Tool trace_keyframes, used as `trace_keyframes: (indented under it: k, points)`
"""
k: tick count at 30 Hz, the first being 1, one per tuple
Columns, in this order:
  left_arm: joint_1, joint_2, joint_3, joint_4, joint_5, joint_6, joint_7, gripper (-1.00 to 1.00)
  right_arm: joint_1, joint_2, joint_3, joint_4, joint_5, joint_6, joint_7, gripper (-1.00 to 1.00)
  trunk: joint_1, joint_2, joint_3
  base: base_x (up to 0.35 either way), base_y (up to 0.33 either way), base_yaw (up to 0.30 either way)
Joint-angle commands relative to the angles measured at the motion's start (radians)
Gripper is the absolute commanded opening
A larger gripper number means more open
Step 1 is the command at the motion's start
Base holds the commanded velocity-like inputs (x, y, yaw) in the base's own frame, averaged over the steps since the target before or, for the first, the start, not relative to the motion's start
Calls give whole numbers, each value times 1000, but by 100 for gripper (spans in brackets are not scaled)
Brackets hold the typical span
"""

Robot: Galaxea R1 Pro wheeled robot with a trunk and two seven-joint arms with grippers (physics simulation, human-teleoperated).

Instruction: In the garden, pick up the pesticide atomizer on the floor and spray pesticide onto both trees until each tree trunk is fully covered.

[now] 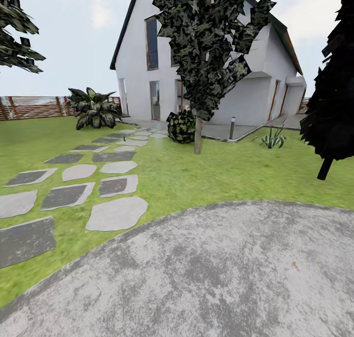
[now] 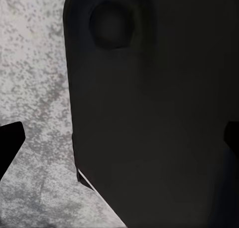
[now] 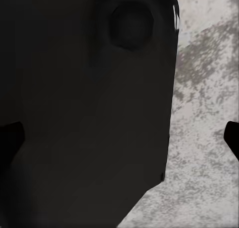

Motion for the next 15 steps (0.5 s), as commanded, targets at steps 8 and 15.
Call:
trace_keyframes:
  k: [8, 15]
  points:
    - [0, -1, 2, -5, 3, -1, 1, 100, -15, 40, 4, -31, 4, -12, -3, 100, 1, 0, 0, 0, 0, 0]
    - [0, 0, 2, -7, 2, -20, 2, 100, -15, 42, 3, -35, 5, -51, -3, 100, 1, 0, 0, 0, 0, 0]
